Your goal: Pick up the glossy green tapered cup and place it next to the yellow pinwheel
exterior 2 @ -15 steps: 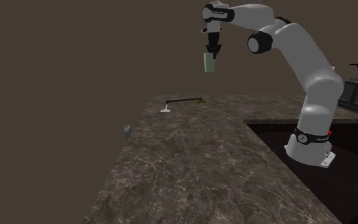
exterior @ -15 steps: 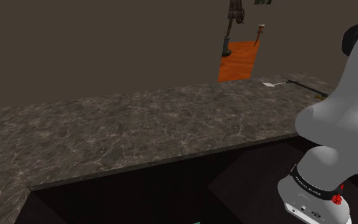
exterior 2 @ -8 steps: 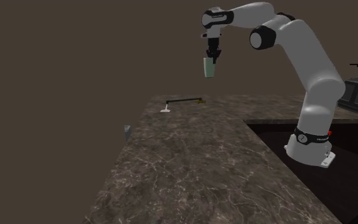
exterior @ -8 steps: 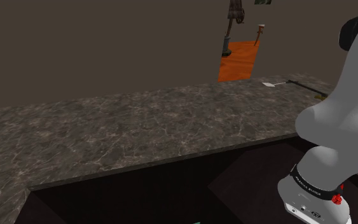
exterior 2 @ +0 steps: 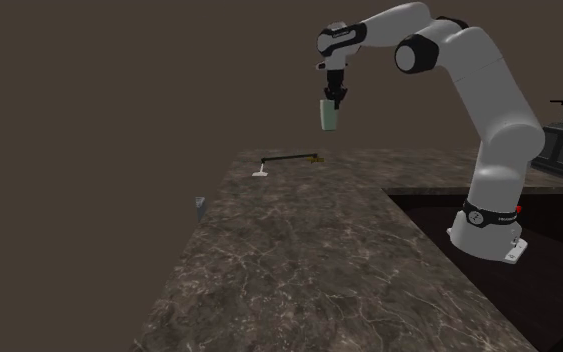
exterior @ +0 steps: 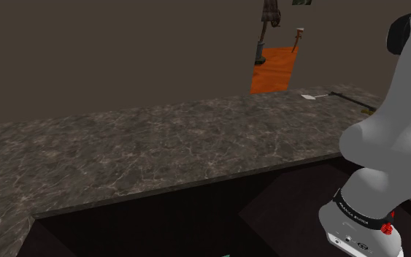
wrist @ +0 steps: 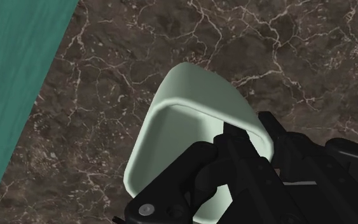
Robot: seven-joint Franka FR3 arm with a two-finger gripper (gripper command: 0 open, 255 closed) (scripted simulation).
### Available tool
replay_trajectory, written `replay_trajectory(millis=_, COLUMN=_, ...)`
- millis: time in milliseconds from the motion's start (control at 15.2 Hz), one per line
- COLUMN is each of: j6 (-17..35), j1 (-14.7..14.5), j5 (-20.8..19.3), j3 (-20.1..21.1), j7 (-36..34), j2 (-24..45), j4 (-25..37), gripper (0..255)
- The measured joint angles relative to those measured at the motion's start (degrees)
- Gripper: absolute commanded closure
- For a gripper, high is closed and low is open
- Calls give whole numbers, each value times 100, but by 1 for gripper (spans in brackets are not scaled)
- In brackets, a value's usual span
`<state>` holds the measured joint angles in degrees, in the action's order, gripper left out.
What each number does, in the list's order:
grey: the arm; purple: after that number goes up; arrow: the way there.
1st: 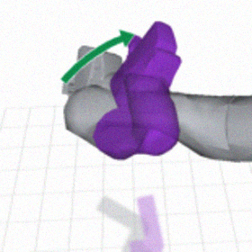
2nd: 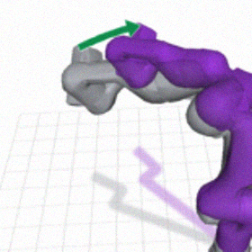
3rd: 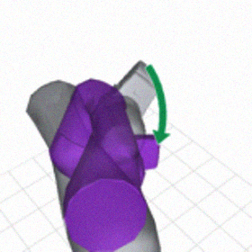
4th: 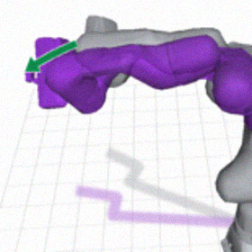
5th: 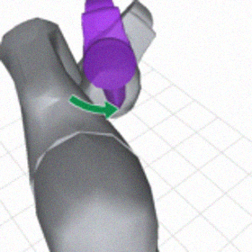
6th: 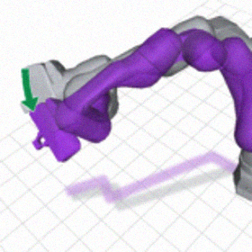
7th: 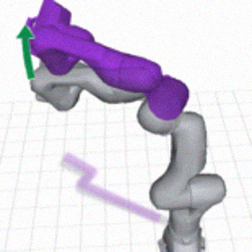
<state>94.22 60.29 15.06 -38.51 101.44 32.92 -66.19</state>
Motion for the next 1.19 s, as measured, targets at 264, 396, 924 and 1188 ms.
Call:
replay_trajectory(millis=264, j6=312, j1=-68, j5=4, j3=6, j7=10, j2=-1, j4=-327, gripper=255)
replay_trajectory(millis=396, j6=492, j1=-140, j5=-17, j3=-2, j7=10, j2=-56, j4=-570, gripper=255)
replay_trajectory(millis=924, j6=1091, j1=-240, j5=26, j3=32, j7=35, j2=-8, j4=-1150, gripper=255)
replay_trajectory(millis=1188, j6=1363, j1=-254, j5=73, j3=63, j7=58, j2=63, j4=-1367, gripper=255)
